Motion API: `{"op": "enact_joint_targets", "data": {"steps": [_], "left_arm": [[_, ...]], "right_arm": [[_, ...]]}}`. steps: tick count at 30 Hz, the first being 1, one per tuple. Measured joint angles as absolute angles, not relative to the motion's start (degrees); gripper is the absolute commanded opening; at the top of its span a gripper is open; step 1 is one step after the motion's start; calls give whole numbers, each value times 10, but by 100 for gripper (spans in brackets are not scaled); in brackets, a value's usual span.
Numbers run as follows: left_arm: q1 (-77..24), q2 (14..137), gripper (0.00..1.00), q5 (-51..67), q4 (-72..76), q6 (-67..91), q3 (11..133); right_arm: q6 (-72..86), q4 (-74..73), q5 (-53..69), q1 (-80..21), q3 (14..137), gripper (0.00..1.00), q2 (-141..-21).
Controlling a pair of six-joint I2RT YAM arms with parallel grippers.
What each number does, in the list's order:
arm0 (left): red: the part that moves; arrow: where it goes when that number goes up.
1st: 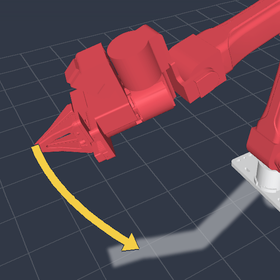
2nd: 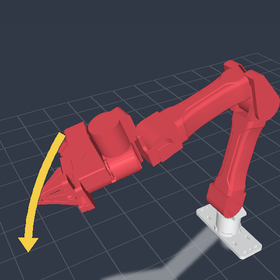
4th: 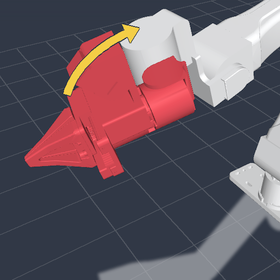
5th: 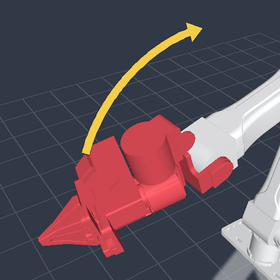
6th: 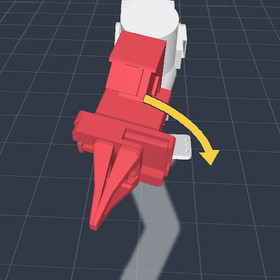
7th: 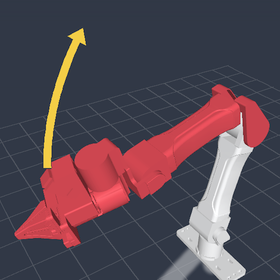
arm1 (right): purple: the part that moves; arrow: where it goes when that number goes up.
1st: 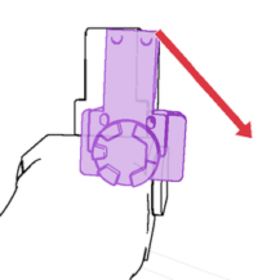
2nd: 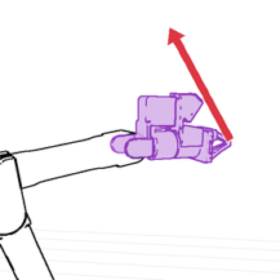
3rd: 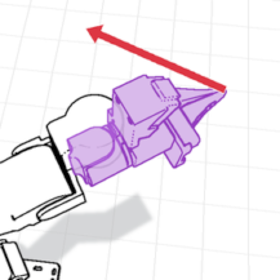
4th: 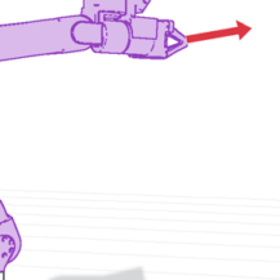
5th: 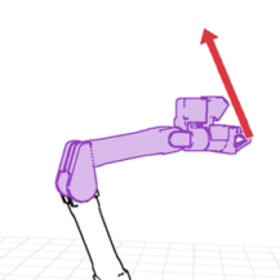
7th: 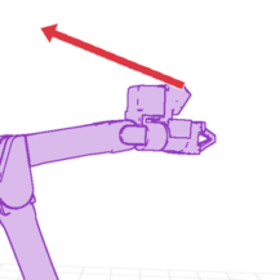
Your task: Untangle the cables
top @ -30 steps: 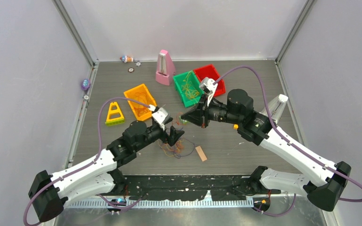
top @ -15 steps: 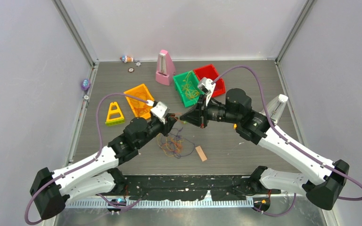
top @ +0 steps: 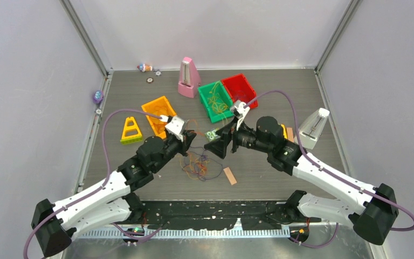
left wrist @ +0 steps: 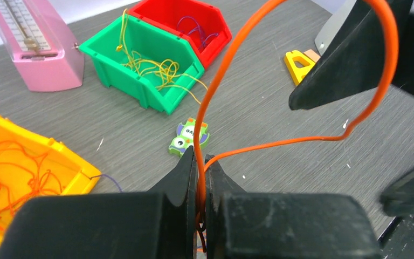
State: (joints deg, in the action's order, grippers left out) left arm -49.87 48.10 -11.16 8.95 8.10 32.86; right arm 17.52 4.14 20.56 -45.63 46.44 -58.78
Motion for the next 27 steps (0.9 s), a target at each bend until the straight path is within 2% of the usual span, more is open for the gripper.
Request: {"op": "enact_joint_targets", "data": {"steps": [5,10,15,21,27], "left_arm": [[-488,474,0,-125,15,98,363],[-474,474,0,-125,-34,111,433],[-468,474,0,-125,-75,119,484],[-459,474,0,-125,-129,119,537],[-441,490,0,-166,-204,96,638]], "right_arm": [[191,135,169,-456,358,98,-590],[197,208,163,-456,311,99,-655],[199,240,181,-462,327,99,-767],[198,223,177,-494,416,96,-896],[213,195,152,-504,438,89,-955]]}}
